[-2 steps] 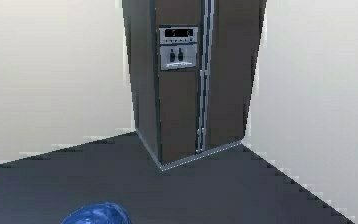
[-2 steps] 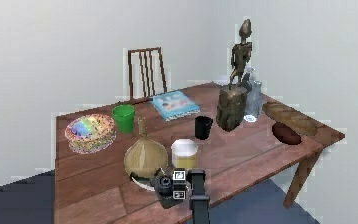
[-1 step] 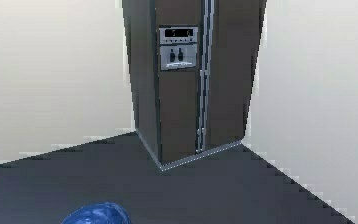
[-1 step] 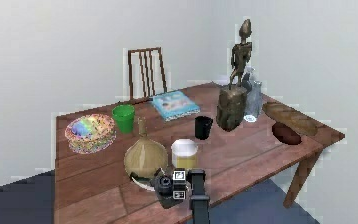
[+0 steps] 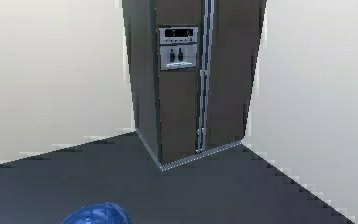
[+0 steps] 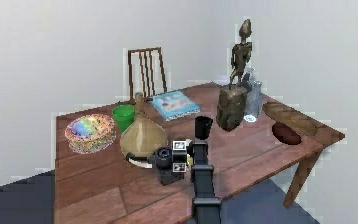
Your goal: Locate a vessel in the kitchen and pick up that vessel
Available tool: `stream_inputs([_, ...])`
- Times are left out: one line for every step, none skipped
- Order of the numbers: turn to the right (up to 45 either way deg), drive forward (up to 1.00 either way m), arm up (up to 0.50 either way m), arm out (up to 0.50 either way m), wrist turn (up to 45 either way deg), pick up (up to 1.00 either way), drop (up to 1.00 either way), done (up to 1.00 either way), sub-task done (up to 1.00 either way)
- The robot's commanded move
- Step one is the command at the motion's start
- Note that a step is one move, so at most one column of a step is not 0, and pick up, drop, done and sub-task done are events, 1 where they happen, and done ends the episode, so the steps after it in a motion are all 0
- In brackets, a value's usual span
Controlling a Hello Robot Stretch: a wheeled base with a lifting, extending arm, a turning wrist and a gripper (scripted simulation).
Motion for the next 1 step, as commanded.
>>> stream_inputs([0.0, 0.0, 0.0, 0.0, 0.0, 0.0, 0.0, 1.0, 0.0])
